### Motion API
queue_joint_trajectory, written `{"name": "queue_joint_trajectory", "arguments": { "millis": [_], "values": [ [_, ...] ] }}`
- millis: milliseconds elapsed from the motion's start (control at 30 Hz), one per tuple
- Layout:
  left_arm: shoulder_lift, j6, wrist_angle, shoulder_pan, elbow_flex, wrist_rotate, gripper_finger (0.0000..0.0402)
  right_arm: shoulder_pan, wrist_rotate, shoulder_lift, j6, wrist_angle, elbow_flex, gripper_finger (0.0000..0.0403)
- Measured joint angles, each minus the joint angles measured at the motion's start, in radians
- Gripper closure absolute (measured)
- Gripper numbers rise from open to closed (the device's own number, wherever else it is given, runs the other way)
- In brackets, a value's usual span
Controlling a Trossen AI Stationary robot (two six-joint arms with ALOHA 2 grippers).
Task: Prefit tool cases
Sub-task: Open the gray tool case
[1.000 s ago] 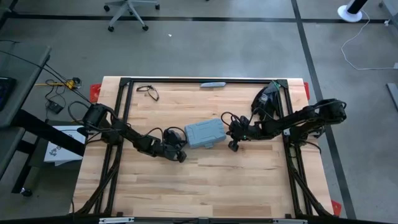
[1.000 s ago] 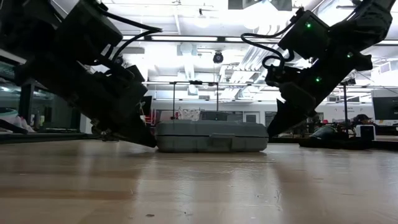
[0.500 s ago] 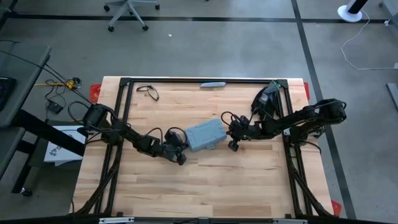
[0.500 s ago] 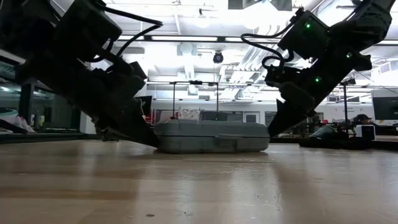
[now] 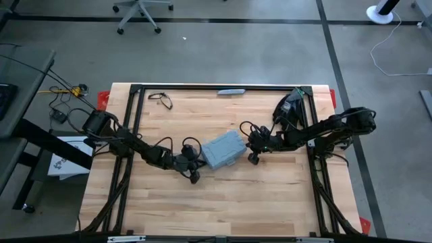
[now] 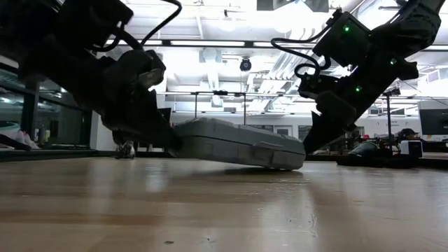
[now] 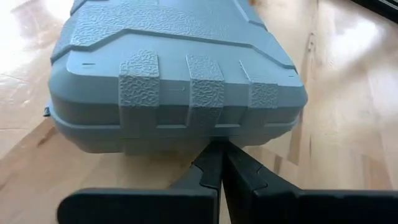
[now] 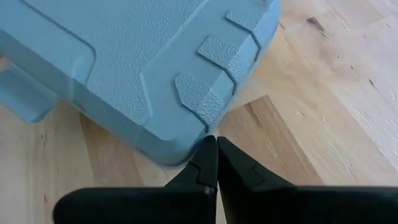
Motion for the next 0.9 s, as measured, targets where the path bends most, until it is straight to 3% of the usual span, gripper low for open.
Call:
{"name": "queue_joint_trajectory", "arguments": {
  "millis": [67, 233, 333, 900],
  "values": [
    [0.0, -0.005, -0.013, -0.001, 0.0, -0.011, 0.0401, 0.0, 0.0, 0.0, 0.0, 0.001, 0.0, 0.0403],
    [0.0, -0.074, -0.09, 0.0, 0.0, -0.184, 0.0401, 0.0, -0.002, 0.0, 0.0, 0.001, 0.0, 0.0403],
    [0.0, -0.089, -0.092, -0.002, 0.0, -0.237, 0.0401, 0.0, -0.004, 0.0, 0.0, -0.001, 0.0, 0.0403],
    [-0.054, -0.149, -0.219, -0.016, 0.003, -0.18, 0.0402, 0.001, -0.011, 0.0, 0.0, 0.004, 0.002, 0.0403]
  ]
}}
